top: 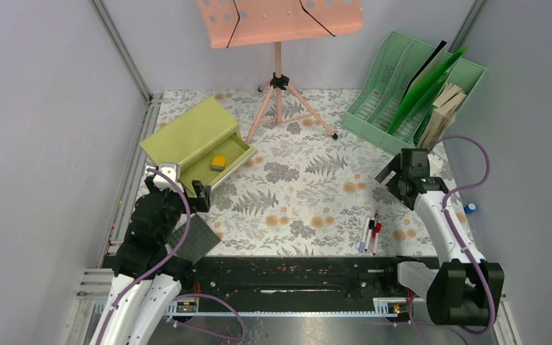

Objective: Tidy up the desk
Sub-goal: Pick up the stationery from the corner of the board.

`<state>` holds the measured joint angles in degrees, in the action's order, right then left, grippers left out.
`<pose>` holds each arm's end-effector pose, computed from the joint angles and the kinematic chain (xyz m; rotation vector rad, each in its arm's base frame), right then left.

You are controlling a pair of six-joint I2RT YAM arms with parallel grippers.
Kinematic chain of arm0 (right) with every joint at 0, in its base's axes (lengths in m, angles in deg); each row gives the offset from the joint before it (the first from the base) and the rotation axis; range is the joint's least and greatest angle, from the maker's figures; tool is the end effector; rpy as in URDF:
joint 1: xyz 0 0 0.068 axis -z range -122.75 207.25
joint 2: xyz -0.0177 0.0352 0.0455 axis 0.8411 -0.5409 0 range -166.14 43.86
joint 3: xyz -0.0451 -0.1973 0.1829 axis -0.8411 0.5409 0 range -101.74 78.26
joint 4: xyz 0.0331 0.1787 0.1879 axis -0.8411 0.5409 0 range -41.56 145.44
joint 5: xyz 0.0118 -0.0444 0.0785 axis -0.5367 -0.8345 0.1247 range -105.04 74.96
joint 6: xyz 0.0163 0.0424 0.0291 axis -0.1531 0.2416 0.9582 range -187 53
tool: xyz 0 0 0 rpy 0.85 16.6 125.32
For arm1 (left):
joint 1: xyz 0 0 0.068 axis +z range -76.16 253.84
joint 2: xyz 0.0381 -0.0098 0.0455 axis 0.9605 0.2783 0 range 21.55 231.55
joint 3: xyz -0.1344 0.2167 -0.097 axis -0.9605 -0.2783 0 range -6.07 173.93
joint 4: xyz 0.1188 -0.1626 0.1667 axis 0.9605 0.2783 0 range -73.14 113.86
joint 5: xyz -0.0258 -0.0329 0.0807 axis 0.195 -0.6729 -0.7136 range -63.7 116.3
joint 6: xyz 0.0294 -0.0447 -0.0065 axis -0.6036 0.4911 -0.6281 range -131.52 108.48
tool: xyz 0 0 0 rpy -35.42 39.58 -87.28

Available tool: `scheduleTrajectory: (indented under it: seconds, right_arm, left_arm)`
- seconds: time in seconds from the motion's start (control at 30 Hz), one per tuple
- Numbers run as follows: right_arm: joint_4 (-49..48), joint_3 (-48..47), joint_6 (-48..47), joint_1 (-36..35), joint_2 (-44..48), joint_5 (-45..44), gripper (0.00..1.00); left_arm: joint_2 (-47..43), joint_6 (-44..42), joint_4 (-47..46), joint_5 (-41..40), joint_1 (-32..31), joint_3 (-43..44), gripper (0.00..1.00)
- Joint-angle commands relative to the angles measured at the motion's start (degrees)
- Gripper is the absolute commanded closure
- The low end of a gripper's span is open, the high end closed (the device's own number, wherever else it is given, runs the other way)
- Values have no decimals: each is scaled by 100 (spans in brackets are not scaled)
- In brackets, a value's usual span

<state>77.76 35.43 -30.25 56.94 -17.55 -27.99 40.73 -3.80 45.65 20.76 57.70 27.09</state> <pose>0.2180 -0.0068 0.2434 0.8417 2.2256 0.0348 0.0967 -0.0244 0.2896 0.0664 1.8318 -0.2049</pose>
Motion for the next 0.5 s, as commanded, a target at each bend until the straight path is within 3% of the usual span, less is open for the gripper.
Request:
scheduleTrajectory:
  seconds: [0.0,0.2,0.47]
  right_arm:
    - [53,-163,205,550,-319,-269,1]
    - [42,-377,454,1170,-597,-663,0]
    - [32,-720,1096,1437,-931,-1938,2]
  left_arm:
    - [-47,-81,-347,133,-36,-31,1]
    - [-48,-84,-388,202,-58,-55,1]
    - [-69,-92,-429,246,-103,-82,1]
